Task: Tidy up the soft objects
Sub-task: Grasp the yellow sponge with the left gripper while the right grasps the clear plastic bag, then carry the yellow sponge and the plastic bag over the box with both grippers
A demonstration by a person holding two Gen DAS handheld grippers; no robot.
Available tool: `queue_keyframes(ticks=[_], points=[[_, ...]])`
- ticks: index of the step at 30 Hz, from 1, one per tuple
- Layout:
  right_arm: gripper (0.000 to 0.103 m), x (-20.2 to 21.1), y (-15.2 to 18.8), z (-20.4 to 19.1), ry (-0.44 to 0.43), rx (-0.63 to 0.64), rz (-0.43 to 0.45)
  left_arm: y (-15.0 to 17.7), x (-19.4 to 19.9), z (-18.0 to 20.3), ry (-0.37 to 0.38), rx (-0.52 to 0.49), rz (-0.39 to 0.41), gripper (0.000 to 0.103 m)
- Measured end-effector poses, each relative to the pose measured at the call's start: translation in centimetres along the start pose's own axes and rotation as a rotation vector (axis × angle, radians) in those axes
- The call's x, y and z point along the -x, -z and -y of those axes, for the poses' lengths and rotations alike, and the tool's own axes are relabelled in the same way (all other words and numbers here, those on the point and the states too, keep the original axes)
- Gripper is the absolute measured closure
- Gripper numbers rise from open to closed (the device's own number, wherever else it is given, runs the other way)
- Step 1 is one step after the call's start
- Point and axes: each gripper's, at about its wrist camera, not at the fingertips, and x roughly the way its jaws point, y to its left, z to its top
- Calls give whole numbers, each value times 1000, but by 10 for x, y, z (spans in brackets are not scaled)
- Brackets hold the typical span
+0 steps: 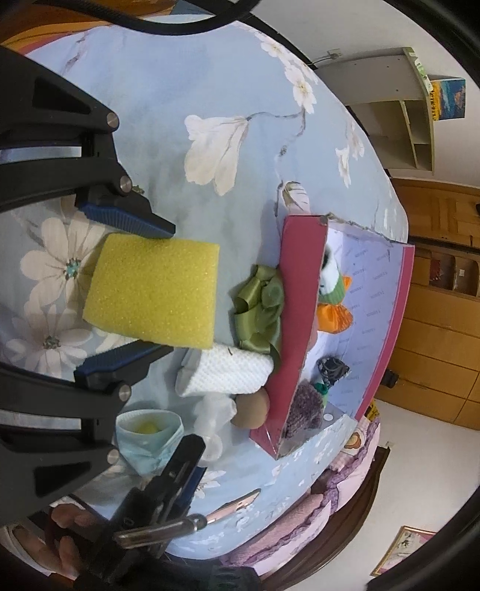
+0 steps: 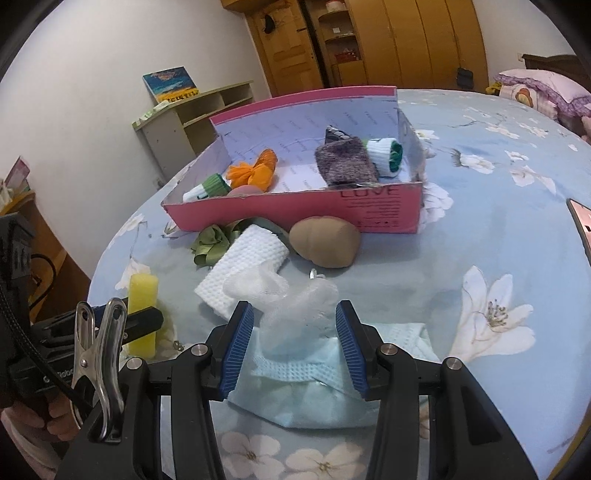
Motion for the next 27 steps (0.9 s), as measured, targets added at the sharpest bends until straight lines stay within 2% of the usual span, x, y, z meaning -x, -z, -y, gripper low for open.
queue_keyframes(ticks=[5, 8, 13, 27], points=[[79, -4, 0, -6, 15, 17, 0, 1, 2, -2, 10, 6, 6, 45], [86, -2, 0, -8, 19, 25, 6, 1, 5, -3, 7, 10, 11, 45], [89, 9, -2, -5, 21, 20, 39, 0, 10, -5, 1, 14, 23, 45], [89, 38, -12, -1, 5, 19, 115, -15, 29, 10, 5, -20, 68, 45]])
